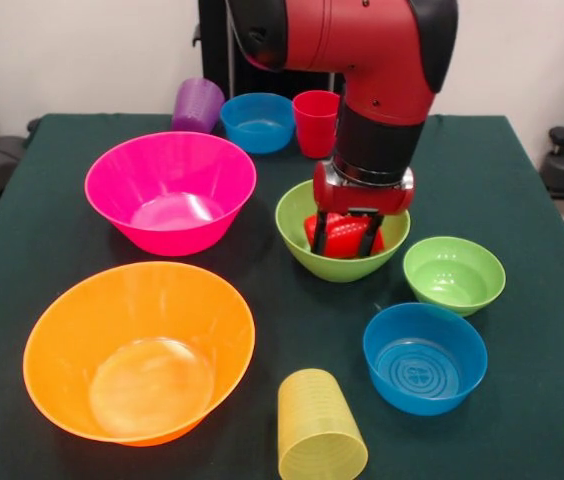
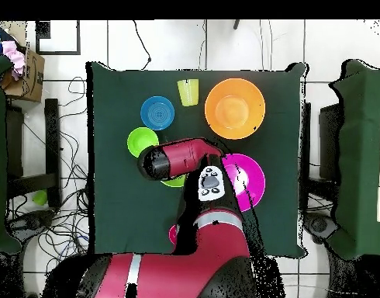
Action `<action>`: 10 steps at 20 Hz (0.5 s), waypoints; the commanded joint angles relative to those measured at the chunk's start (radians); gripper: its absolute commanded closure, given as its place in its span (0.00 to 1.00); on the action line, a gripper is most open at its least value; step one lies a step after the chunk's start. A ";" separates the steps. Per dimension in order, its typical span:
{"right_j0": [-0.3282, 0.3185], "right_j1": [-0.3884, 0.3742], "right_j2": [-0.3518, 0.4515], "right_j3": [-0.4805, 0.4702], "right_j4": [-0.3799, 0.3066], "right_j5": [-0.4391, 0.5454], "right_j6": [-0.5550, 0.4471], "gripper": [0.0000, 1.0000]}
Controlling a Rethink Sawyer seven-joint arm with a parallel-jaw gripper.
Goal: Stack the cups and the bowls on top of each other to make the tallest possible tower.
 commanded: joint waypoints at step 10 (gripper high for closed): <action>-0.070 -0.056 0.166 0.113 0.021 0.051 -0.004 0.00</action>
